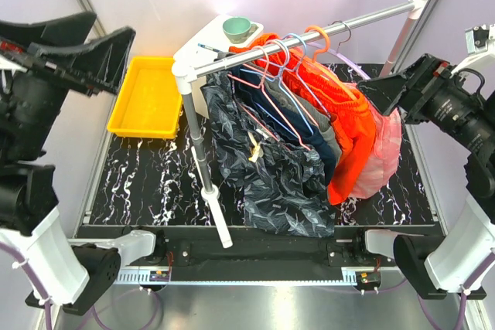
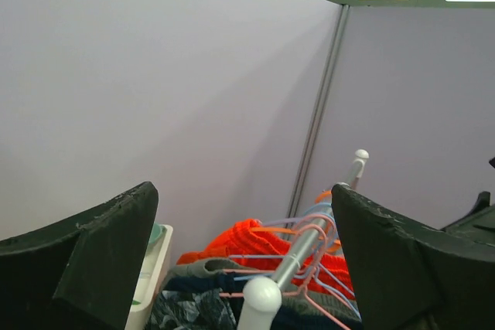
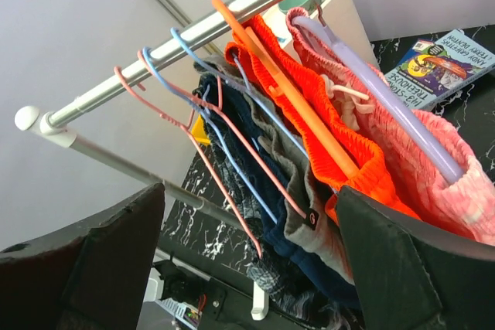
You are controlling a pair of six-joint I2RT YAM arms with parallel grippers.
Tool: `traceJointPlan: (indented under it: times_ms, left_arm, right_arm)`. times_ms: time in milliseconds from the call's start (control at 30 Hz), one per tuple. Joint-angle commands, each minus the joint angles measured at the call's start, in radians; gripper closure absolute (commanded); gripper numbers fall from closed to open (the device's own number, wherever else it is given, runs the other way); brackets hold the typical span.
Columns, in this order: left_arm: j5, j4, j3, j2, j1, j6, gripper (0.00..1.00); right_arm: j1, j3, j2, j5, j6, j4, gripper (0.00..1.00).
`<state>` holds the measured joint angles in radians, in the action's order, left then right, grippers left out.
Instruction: Remove the shorts from the hanger
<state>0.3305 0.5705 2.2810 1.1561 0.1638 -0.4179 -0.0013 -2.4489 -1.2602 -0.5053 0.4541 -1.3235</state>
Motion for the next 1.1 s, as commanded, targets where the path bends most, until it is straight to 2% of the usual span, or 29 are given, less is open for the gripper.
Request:
traceJointPlan:
  times_ms: [0,167,333,533,567,700,733,933,967,1067]
  left_arm:
    - [0.097,0.117,0.051,-0.021,-0.007,-0.007,0.01]
    - [0.1,0.141,0.017,-0.053,-0.009,-0.016,0.01]
    - [0.145,0.149,-0.116,-0.128,-0.009,-0.055,0.01]
    - [0.166,0.164,-0.282,-0.243,-0.007,-0.053,0.01]
    - [0.166,0.172,-0.293,-0.254,-0.007,-0.055,0.01]
    - [0.211,0.213,-0.311,-0.254,-0.007,-0.047,0.01]
    - [0.22,0.212,-0.324,-0.259,-0.009,-0.048,0.01]
    - [0.271,0.244,-0.455,-0.321,-0.009,-0.056,0.01]
    - [0.283,0.247,-0.489,-0.335,-0.009,-0.067,0.01]
    - [0.323,0.256,-0.543,-0.361,-0.009,-0.087,0.01]
  right_arm:
    - [-0.005,-0.03,-0.001,0.01,-0.046,-0.21,0.0]
    - [-0.005,-0.021,-0.008,-0.054,-0.101,-0.221,0.0]
    - [-0.005,-0.006,-0.018,-0.163,-0.156,-0.209,0.0]
    - [-0.005,0.082,-0.01,-0.352,-0.104,-0.135,0.0]
    - [0.029,0.097,-0.005,-0.375,-0.097,-0.129,0.0]
    - [0.182,0.148,-0.018,-0.294,-0.092,-0.14,0.01]
    - [0.273,0.151,-0.019,-0.273,-0.085,-0.132,0.01]
    - [0.507,0.16,-0.045,-0.115,-0.016,-0.069,0.0]
    - [0.602,0.154,-0.056,-0.023,-0.006,-0.062,0.0]
    - [0.691,0.108,-0.086,0.106,-0.005,-0.077,0.0]
